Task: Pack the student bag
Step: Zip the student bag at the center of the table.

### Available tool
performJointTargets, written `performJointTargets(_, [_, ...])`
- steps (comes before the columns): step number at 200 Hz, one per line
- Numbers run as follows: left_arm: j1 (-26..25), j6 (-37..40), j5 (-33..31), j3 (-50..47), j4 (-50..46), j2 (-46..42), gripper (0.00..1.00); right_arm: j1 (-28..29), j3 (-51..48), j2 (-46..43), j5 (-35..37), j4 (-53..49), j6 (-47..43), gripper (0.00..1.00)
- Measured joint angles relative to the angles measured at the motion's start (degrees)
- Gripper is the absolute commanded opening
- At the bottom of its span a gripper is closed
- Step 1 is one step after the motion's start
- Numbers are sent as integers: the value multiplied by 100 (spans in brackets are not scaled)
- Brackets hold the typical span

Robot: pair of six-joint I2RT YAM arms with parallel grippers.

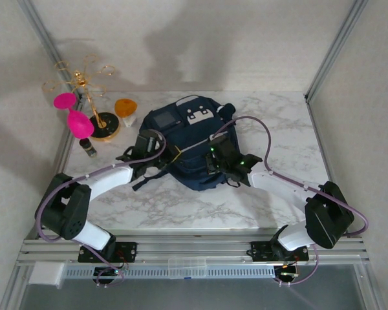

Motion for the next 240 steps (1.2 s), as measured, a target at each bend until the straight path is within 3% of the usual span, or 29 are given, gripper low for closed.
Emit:
performJointTargets(16, [332,490,221,142,-302,-26,35,94,76,33,-214,107,-68,0])
performJointTargets(39, [597,691,107,160,-490,-229,52,229,149,109,-216,131,-61,0])
performJointTargets(59, [374,350,-133,-90,-278,-728,57,227,146,125,-245,133,-44,0])
performJointTargets(97, [-927,-1228,-691,-1027,780,-1405,63,229,114,127,-243,195,9,0])
performJointTargets(140, [-1482,-2597,-1580,-1110,1290,-914,61,229,33,131,-243,291,22,0])
performJointTargets(185, [-1528,-3265,-2155,-632,1421,-55,46,227,-59,131,-238,411,-7,0])
performJointTargets(200, [-1578,-3359,-2271,-564,1362,120,38,227,-79,153,-238,417,-46,0])
performJointTargets(240, [-1582,-3377,-2511,-369,970,229,5,227,-94,271,-90,428,-122,0])
